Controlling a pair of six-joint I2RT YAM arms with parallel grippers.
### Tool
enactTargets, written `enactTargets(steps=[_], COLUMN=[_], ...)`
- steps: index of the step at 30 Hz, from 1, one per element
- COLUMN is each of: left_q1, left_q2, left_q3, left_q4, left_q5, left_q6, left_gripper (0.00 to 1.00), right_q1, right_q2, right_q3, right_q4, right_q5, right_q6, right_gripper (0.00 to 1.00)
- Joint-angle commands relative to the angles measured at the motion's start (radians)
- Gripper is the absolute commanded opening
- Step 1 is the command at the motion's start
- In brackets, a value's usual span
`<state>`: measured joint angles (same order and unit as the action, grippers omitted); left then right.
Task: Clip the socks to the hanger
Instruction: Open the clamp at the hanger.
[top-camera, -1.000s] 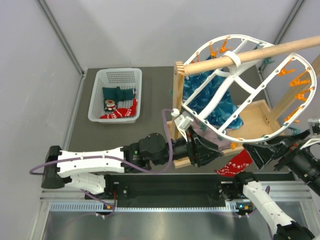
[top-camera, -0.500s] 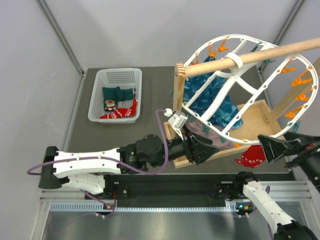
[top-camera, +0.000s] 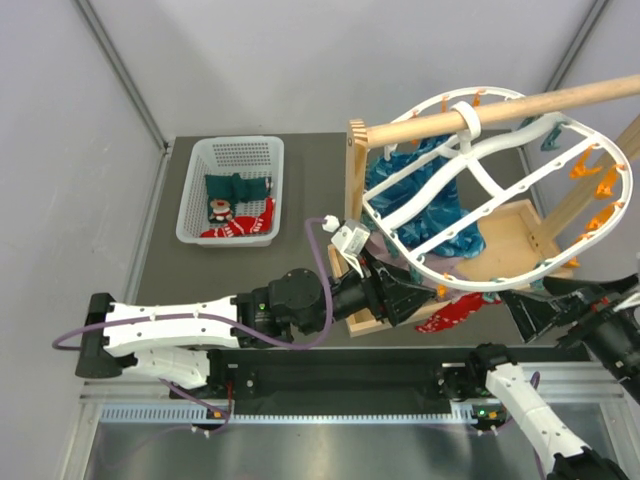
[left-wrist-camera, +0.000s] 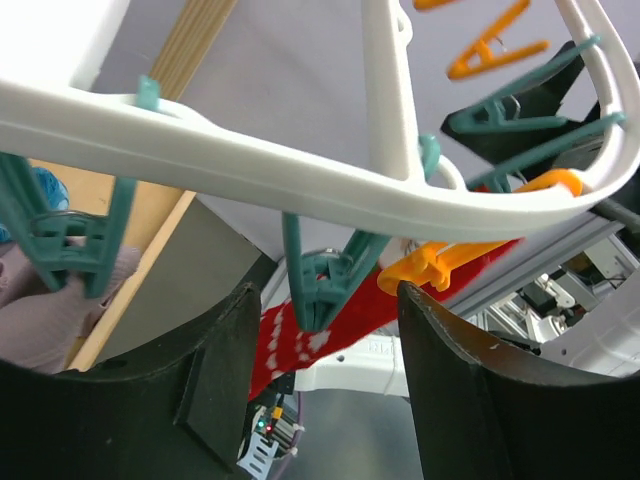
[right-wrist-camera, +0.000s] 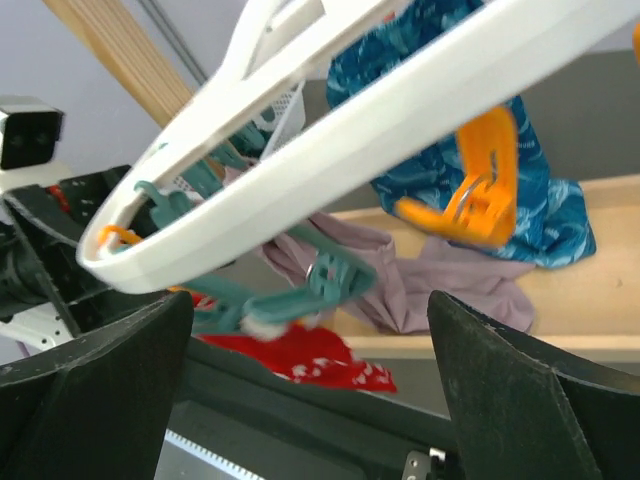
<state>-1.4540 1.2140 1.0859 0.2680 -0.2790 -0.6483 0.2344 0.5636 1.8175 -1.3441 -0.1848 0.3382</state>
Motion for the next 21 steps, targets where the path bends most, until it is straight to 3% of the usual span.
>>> enactTargets(steps=[1,5,10,12,16,21], left_q1=[-0.003,-0.003,-0.005,-0.005,-0.006,-0.006], left_q2=[-0.027,-0.016,-0.073,-0.119,-0.218,-0.295], left_q3=[0.043,0.077,0.003,-0.041,-0.096,-0.069], left_q4=[0.042,0.046,0.118,0.145,0.128,0.051], left_q5=[-0.04,0.012,0.107,0.13,0.115,0.139], left_q6=[-0.004,-0.014,-0.089,-0.117,-0.129,-0.094], left_gripper=[0.63,0.61,0.44,0.42,0.42,0.53], right_q1=[0.022,0.023,0.034,0.037,0.045,0.045], right_q2=[-0.008,-0.019,0.014,0.028,0.022,0.015], right_q3=[-0.075,-0.055,0.14,0.175,0.141,0.083], right_q4=[-0.133,-0.116,-0.124,-0.132,-0.08,-0.007], right_q5=[0.037,0.077,0.149,0.147,0.036,-0.183], right_q6=[0.071,0.105,0.071,0.044,0.006,-0.059], right_gripper=[1.0,0.99,1.0,0.99,0.97,0.85])
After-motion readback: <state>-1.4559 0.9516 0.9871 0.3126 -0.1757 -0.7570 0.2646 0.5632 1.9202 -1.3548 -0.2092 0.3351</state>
